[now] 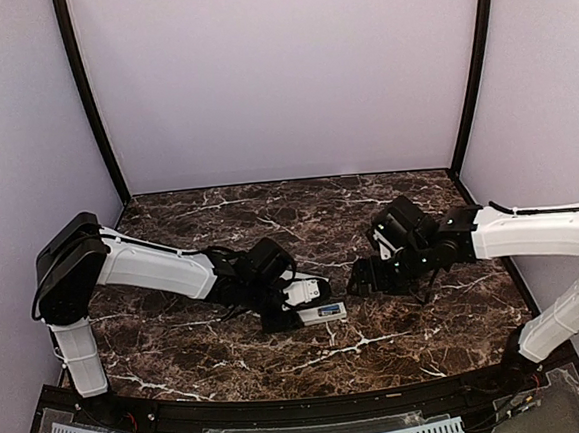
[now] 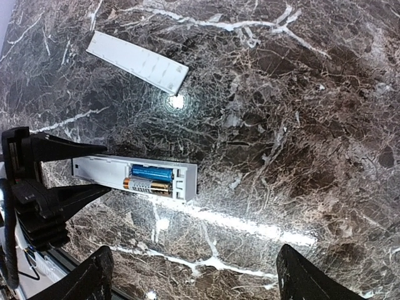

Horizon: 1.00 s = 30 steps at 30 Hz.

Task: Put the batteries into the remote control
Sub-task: Move the remote control without the battery cover to the center of the board, then load the battery into the battery compartment.

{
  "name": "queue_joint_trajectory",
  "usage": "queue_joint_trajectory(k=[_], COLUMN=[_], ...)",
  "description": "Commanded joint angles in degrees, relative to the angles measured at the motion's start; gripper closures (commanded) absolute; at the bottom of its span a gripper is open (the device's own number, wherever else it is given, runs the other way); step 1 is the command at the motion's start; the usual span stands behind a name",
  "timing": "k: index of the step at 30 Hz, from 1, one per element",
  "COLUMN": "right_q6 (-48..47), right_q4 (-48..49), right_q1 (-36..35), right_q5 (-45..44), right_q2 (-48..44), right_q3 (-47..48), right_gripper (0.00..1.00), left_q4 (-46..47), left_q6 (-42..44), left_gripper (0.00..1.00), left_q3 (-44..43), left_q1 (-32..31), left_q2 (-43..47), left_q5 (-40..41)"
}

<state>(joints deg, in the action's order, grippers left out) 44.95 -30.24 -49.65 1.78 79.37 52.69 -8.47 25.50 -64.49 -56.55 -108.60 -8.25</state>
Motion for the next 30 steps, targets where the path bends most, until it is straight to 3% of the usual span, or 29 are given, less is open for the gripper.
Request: queue_joint_trajectory(k=[1, 4, 10, 22, 30], right_q6=[0.5, 0.3, -0.8, -3.3, -4.1], right_q4=[0.3, 2.2, 5.0, 7.7, 6.6], right_q1=[0.4, 0.4, 0.4, 0.4, 0.1], right_q5=[2.8, 5.2, 9.3, 11.5, 10.2], right_q2=[2.9, 4.7, 10.0, 18.3, 22.0], right_q3=[0.4, 0.7, 2.7, 7.3, 9.7], right_gripper=[0.14, 0.15, 0.16, 0.12, 0.17], left_q4=[-2.4, -3.5, -6.0, -4.8, -4.7], left_q6=[0.2, 1.5, 0.3, -0.6, -0.6], left_gripper=[0.47, 0.3, 0.21, 0.36, 0.46], left_q3=[-0.1, 2.0, 5.5, 7.2, 7.3], left_q1=[-0.4, -0.4, 0.6, 1.1, 1.1], left_q2=[0.3, 2.8, 6.6, 6.1, 6.0], left_q5=[1.0, 1.8, 2.0, 1.1, 0.9])
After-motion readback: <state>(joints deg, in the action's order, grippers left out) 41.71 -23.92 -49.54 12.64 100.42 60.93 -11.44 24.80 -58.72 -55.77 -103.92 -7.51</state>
